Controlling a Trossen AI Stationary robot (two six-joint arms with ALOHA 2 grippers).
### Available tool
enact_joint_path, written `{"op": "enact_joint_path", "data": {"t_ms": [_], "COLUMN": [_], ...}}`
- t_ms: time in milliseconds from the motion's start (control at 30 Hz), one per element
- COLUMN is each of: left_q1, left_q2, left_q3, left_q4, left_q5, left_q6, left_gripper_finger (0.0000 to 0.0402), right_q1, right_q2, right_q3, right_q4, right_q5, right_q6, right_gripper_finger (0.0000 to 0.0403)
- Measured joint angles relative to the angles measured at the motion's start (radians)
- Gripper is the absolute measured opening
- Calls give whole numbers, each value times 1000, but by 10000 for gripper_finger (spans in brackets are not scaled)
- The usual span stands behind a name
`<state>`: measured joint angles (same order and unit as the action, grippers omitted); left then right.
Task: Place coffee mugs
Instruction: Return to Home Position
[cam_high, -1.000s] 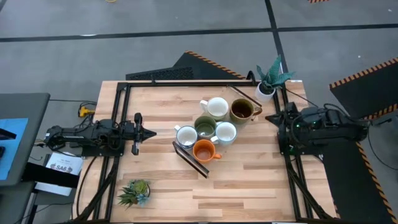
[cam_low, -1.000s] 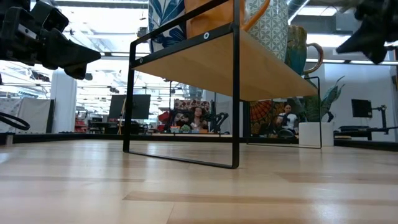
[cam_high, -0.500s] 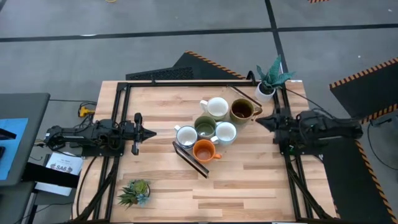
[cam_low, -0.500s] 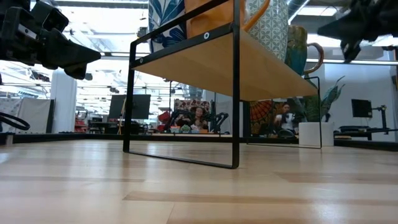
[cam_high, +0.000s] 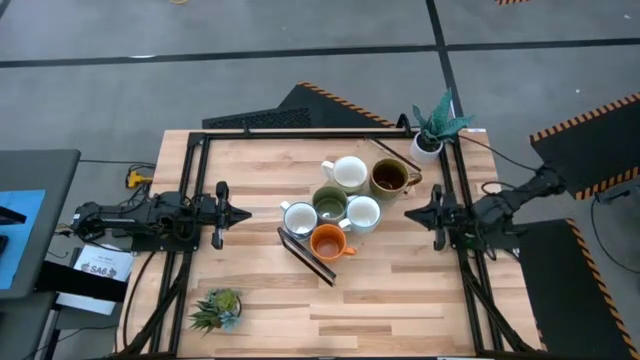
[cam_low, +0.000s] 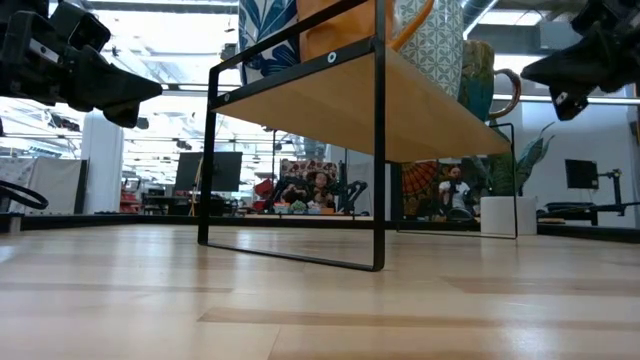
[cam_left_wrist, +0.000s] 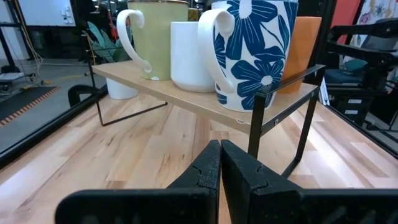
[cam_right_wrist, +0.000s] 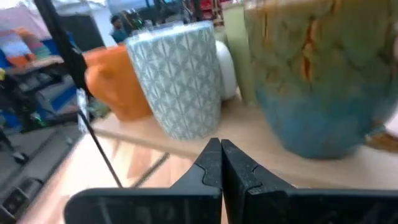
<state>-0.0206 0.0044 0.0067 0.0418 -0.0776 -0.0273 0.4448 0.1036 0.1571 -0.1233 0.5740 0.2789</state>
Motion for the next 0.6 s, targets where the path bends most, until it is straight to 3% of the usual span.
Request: {"op": "enact_joint_path", "data": {"t_ms": [200,600], "left_q1": [0,0], "left_q2": [0,0], "left_q3": [0,0], "left_q4": [0,0], "left_q5": [0,0], "left_q6": [0,0], "left_gripper_finger": [0,0], "right_q1": [132,123], "right_q2": [-2,-3], "right_q3": [-3,-3], "right_q4": [-30,-105], "right_q5": [184,109], "right_q6": [-58,-25], "right_gripper_finger": [17,17]}}
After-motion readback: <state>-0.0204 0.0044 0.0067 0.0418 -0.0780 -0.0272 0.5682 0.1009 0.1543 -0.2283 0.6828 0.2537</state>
